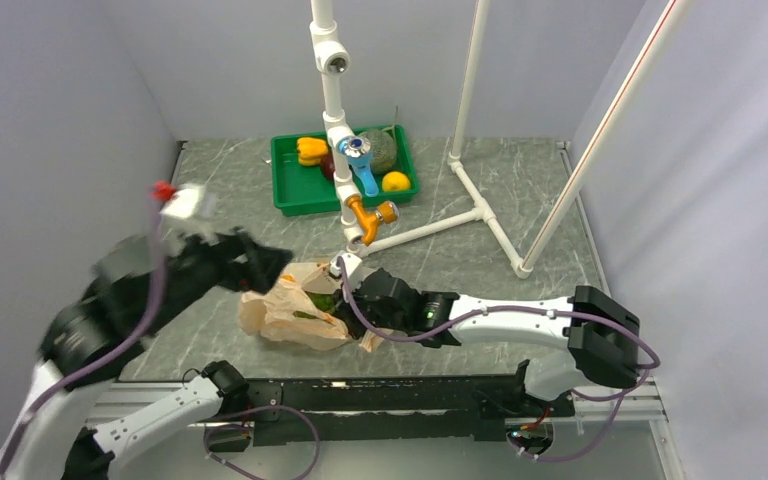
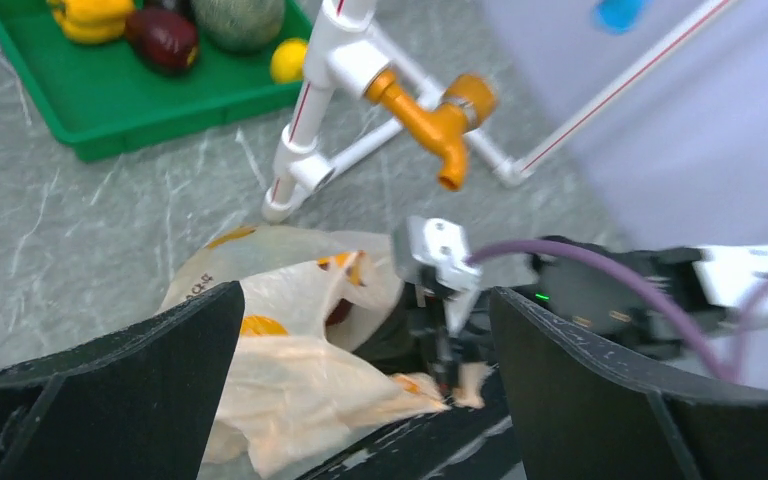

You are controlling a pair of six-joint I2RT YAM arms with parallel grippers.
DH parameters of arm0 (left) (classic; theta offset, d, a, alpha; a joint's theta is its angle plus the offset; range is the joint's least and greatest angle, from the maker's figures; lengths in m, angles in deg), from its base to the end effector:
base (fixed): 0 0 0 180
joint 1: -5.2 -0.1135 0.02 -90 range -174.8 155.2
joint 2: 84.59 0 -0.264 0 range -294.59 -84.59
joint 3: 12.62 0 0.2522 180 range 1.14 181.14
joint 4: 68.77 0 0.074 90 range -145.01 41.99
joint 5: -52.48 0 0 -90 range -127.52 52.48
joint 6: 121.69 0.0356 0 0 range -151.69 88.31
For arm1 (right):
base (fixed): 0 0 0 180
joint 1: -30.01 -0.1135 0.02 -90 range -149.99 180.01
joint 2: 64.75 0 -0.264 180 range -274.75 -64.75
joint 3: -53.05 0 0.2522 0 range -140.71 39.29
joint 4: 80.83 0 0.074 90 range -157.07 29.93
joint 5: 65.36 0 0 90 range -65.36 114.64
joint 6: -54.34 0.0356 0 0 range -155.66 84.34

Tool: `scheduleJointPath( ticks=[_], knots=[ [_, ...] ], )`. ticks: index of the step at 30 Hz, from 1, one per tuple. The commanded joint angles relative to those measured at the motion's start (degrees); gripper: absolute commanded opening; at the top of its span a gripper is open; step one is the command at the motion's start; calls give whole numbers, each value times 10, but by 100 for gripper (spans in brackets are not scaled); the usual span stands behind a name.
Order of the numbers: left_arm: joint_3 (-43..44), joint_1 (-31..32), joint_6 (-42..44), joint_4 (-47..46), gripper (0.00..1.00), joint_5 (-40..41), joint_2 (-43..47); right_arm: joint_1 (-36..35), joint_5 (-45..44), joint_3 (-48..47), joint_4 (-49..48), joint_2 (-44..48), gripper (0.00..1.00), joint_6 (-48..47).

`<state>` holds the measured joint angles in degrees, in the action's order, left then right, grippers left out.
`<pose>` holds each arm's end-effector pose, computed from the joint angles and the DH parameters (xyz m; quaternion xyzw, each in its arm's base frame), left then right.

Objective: Take the fake fruits out of the plastic bag
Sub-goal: Adjust the plastic bag at the center of the board.

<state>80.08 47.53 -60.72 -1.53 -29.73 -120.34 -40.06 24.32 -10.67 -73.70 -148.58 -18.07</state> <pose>0.0408 -0.0306 0.4596 0.0455 0.7658 -0.3306 0.5498 0.1113 0.3063 0.2391 -0.3762 0.7664 0.3589 0.3773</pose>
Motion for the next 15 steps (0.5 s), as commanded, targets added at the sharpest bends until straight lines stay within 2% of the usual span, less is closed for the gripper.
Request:
scheduleJointPath(
  ticks=[1, 6, 10, 15],
  knots=[
    [-46, -7, 95, -23, 100, -11, -127, -1, 5, 35, -61, 58, 2, 38],
    [-97, -57, 133, -62, 99, -88, -200, -1, -29, 84, -98, 99, 0, 48],
    [-158, -106, 164, -107, 100, -225, -225, -1, -47, 92, -98, 109, 0, 39],
    [-201, -107, 184, -102, 99, -257, -224, -1, -52, 90, -93, 102, 0, 28]
  ],
)
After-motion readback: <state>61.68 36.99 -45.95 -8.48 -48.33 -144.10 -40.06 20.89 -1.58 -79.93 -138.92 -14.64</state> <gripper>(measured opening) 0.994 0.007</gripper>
